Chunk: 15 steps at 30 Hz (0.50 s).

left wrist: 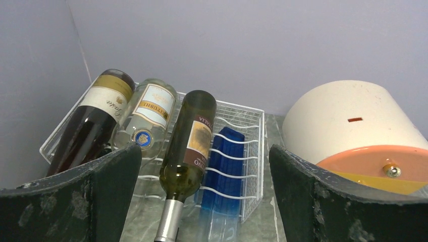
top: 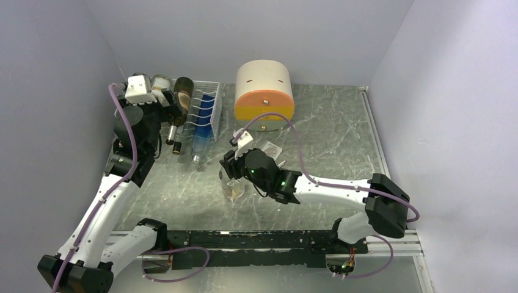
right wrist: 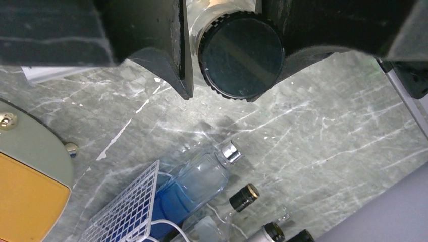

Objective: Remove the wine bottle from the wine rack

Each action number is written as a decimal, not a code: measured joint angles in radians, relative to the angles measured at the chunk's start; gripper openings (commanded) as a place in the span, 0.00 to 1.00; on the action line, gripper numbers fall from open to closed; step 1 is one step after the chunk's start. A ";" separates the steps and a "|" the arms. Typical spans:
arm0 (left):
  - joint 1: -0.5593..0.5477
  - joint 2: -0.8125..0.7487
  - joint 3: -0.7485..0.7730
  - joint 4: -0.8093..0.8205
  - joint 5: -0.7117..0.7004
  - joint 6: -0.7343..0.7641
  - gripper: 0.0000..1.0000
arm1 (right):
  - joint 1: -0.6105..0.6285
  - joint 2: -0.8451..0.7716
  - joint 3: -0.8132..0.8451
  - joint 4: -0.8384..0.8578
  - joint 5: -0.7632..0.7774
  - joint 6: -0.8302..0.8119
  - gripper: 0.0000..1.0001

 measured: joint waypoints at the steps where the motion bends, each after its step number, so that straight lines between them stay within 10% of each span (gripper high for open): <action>1: 0.000 -0.004 -0.002 0.002 -0.003 0.000 0.99 | -0.001 0.002 0.011 -0.018 0.001 -0.002 0.27; 15: 0.000 -0.004 -0.005 0.013 -0.010 0.000 0.98 | -0.003 -0.118 0.129 -0.412 0.072 0.016 0.00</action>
